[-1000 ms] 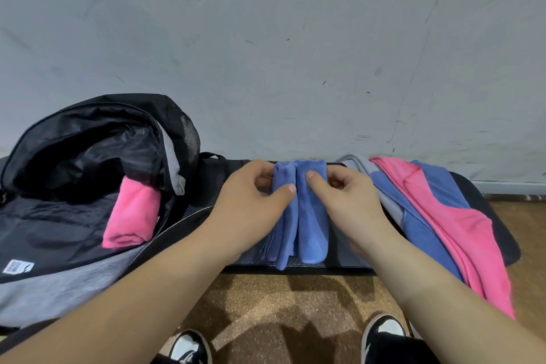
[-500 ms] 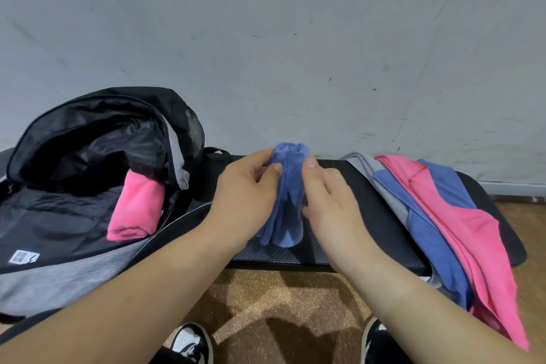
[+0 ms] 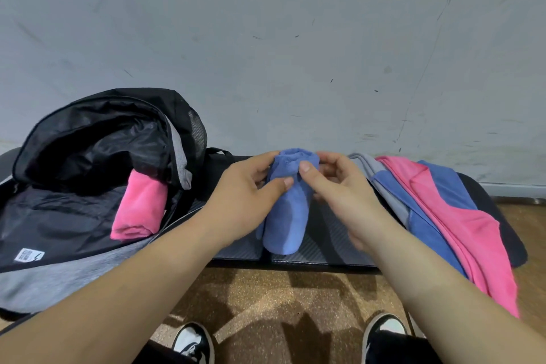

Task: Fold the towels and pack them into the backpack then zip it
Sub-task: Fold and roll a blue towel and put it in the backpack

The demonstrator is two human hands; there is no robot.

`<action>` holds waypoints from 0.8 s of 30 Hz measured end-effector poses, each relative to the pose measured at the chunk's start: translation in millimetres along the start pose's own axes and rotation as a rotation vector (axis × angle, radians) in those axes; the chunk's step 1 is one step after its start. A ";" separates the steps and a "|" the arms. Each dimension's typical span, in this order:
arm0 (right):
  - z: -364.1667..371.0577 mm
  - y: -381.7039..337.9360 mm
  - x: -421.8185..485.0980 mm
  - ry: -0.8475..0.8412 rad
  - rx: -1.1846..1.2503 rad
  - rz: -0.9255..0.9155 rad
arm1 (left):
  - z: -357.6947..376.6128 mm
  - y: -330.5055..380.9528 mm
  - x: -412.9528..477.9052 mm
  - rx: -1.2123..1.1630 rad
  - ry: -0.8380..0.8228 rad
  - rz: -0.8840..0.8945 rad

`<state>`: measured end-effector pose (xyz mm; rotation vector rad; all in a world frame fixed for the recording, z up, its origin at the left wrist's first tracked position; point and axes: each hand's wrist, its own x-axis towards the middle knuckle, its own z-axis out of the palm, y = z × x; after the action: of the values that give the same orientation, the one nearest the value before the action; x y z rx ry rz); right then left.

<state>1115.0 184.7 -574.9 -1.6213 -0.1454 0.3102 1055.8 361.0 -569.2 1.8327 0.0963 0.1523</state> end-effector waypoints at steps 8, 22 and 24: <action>-6.4 -10.3 -2.1 -0.196 0.196 0.042 | -0.5 6.3 -1.5 -0.062 -0.114 -0.027; -12.1 -14.0 11.5 -0.094 0.379 0.219 | -10.3 6.6 2.0 0.036 -0.174 -0.122; -5.5 -16.0 9.6 -0.049 0.378 0.194 | -15.5 11.2 0.7 0.003 -0.205 -0.164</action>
<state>1127.2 183.3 -559.9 -1.2542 0.0342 0.4958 1054.0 372.9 -554.4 1.8244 0.1018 -0.1506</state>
